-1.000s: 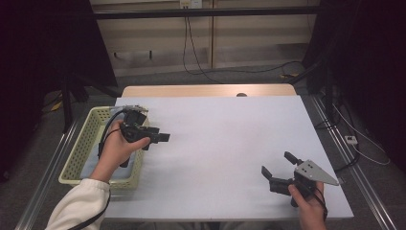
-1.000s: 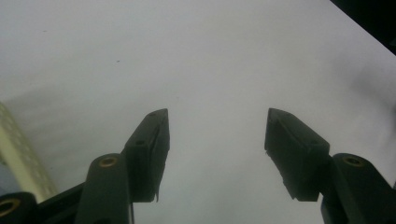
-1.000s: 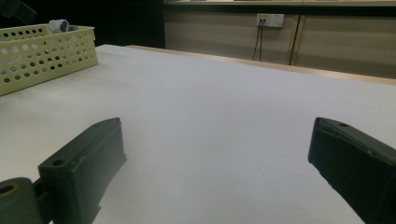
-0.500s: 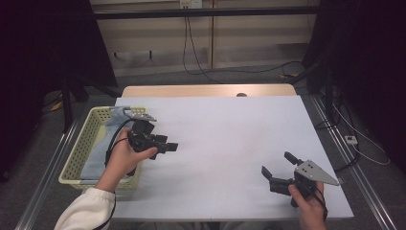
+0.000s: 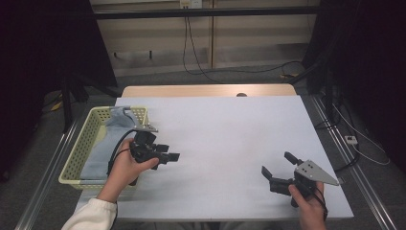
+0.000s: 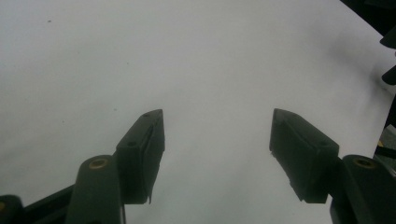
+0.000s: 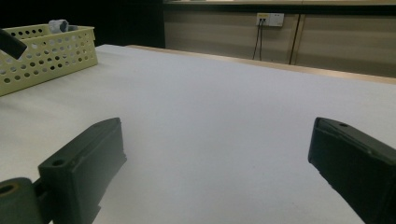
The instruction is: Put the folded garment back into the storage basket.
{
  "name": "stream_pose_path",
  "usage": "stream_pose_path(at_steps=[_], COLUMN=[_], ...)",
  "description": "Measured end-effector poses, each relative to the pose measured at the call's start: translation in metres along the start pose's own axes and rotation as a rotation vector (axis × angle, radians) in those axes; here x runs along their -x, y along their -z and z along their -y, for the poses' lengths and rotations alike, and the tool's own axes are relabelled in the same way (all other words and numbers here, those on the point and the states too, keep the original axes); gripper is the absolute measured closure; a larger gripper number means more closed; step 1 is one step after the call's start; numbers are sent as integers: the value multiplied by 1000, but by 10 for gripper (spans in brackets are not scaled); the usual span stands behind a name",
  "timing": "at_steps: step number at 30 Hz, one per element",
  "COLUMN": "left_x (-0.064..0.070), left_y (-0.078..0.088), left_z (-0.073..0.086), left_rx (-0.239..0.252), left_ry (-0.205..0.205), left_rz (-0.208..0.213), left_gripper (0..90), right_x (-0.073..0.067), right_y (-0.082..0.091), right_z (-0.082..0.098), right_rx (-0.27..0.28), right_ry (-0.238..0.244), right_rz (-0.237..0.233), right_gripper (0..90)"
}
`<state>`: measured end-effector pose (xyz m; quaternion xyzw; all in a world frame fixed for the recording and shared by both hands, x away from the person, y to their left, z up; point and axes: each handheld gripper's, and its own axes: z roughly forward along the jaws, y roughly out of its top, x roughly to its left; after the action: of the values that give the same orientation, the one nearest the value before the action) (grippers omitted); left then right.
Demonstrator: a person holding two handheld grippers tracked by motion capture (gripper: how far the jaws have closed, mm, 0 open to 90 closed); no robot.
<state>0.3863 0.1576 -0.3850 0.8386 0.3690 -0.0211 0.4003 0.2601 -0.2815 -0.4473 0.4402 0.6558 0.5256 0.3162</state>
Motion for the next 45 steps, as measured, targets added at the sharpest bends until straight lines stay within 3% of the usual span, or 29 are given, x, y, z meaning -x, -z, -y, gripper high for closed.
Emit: stream_pose_path(at_steps=[13,45], left_x=[1,-2], left_y=[-6,6], left_z=[17,40], left_rx=[-13,46], left_ry=[-2,-39], left_rz=[14,34], left_gripper=[341,269], right_x=[0,0], right_y=[0,0], right_z=[0,0], right_rx=[-1,-3], right_ry=[2,7], right_rz=[-1,-6], right_gripper=[33,35])
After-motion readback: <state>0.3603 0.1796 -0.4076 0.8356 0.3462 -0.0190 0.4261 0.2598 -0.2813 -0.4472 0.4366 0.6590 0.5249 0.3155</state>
